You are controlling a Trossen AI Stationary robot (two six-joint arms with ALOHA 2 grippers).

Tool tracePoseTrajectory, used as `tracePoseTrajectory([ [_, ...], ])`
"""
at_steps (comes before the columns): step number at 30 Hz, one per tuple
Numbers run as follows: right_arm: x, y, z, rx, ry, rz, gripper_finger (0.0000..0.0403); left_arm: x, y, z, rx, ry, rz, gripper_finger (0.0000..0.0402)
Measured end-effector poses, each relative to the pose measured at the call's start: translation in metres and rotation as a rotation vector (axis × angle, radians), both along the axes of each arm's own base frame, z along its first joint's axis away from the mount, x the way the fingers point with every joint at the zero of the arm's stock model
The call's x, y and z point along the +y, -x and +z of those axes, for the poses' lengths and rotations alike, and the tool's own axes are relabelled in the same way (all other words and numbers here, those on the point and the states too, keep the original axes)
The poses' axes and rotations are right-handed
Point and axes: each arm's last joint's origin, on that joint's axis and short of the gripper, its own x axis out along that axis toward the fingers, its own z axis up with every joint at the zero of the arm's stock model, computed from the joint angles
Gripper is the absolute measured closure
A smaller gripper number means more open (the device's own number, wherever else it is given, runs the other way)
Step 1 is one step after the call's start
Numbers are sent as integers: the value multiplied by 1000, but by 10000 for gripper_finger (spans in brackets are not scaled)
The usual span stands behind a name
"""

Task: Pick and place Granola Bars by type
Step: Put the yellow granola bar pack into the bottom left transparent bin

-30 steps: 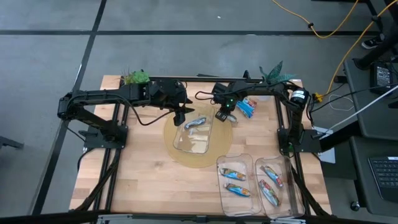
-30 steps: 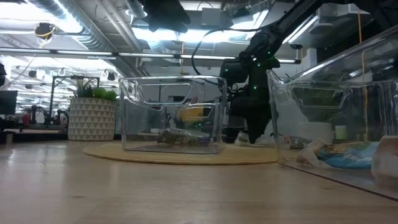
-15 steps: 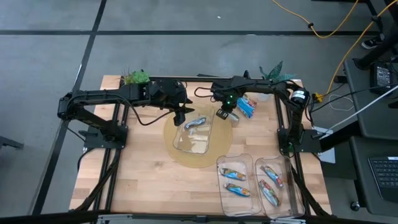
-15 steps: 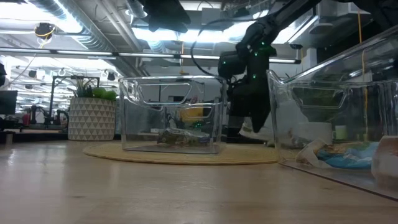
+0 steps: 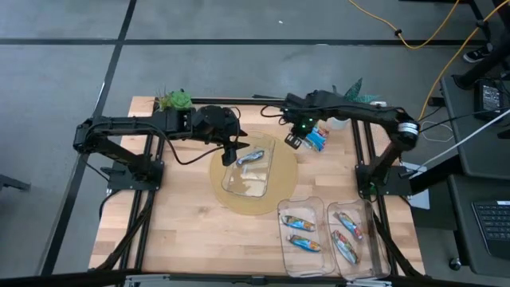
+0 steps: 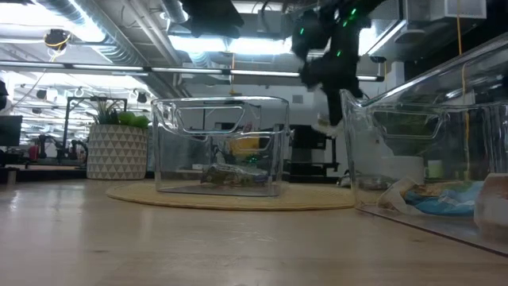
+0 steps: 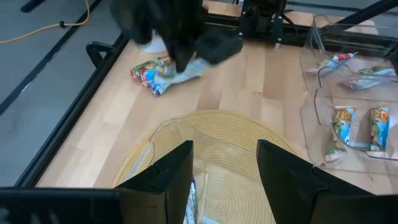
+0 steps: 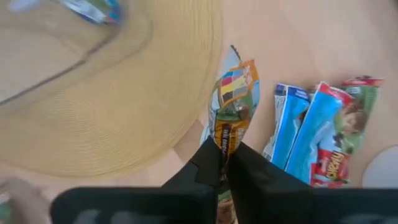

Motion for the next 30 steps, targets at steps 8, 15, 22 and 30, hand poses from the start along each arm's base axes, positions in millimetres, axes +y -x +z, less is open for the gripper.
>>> tracePoseTrajectory([
  [8,42,33,65,-201,82,123,384,0,0,0,0,-1,1,233],
  [15,90,62,106,-388,97,252,368,-1,0,0,3,-16,-14,233],
  [22,133,84,131,-564,62,410,393,-2,0,-1,11,-23,-48,233],
  [30,175,91,140,-665,-54,473,368,-2,0,-1,13,-21,-52,233],
])
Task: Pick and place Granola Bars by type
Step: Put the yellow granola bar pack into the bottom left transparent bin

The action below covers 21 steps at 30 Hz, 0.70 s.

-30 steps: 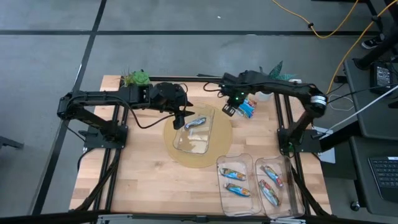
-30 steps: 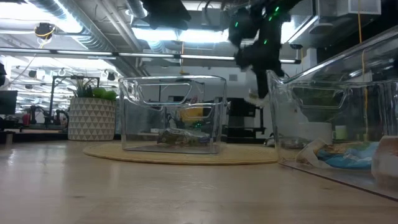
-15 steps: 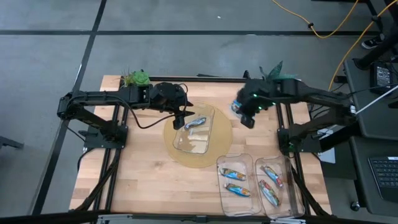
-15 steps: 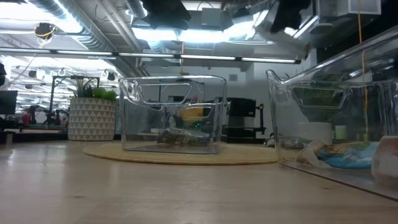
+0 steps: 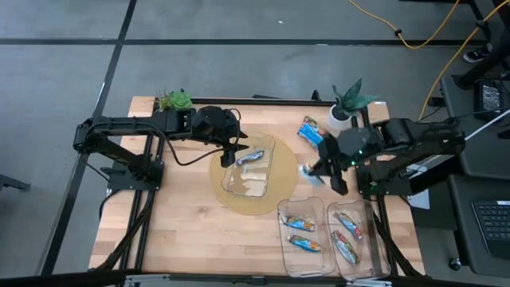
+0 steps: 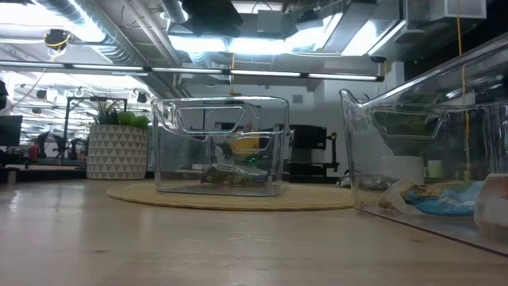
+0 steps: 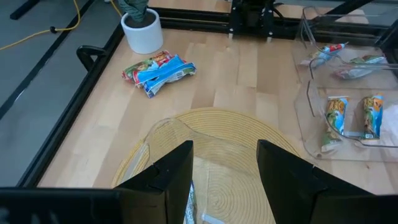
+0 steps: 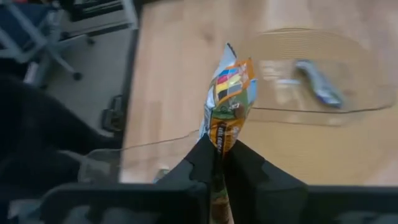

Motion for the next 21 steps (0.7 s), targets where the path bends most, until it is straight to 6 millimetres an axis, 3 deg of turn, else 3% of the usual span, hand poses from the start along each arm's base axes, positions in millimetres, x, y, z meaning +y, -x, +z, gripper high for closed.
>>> tracePoseTrajectory([
  [6,27,1,0,-23,-16,36,393,0,0,0,2,0,0,233],
  [11,46,-2,-4,-32,1,-13,380,0,0,0,10,-25,-18,233],
  [15,64,-8,-14,7,12,-3,373,0,0,-1,11,-27,-21,233],
  [21,89,-22,-36,105,11,2,394,0,0,0,14,-48,-35,233],
])
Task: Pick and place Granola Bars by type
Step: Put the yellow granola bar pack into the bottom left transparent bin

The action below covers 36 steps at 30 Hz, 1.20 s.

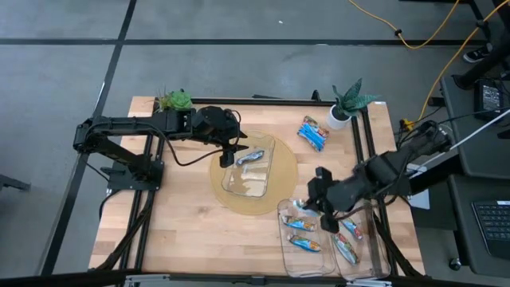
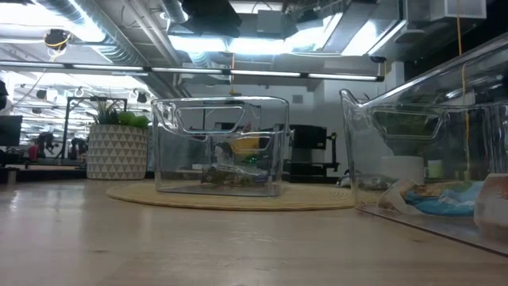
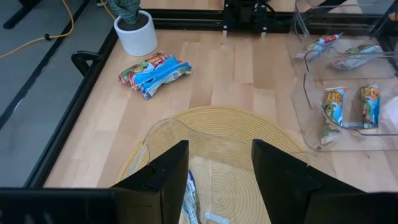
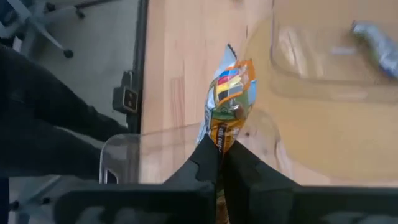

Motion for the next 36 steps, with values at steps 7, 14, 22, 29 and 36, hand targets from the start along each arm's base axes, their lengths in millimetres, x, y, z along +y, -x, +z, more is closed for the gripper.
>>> tracePoseTrajectory([
  [7,21,-12,-27,127,14,-36,368,0,0,0,0,0,0,233],
  [14,38,-22,-51,207,69,-16,389,0,0,0,2,-13,-9,233],
  [22,51,-39,-87,336,126,19,372,0,0,0,2,-14,-10,233],
  [29,63,-44,-136,434,55,100,390,0,0,0,4,-21,-15,233],
  [36,64,-41,-161,409,23,57,374,0,0,0,4,-22,-15,233],
])
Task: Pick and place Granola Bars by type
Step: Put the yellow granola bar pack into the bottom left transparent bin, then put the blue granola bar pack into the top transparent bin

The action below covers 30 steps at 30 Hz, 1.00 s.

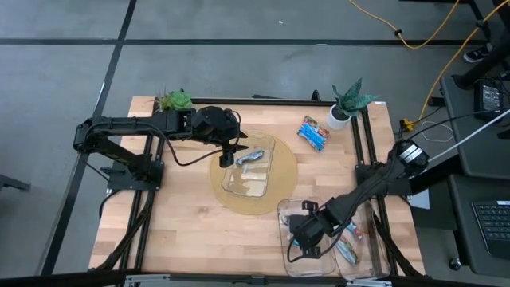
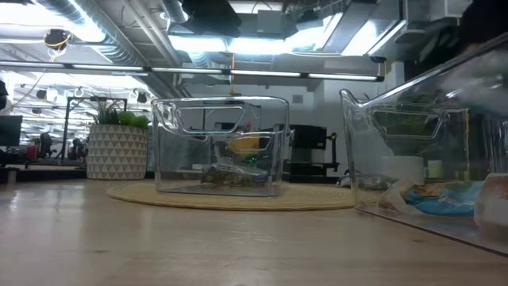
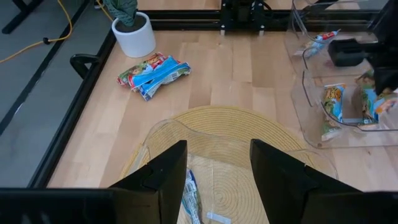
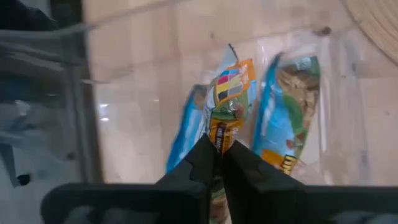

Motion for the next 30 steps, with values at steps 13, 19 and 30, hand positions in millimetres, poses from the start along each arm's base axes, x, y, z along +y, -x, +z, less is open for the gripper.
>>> tracePoseTrajectory([
  [13,-1,1,-18,-17,-66,-13,382,0,0,0,0,2,1,233],
  [19,-4,-3,-11,-16,-95,-76,328,0,0,0,0,1,1,233],
  [30,-31,5,62,-11,-93,-143,237,0,0,0,0,1,0,233],
])
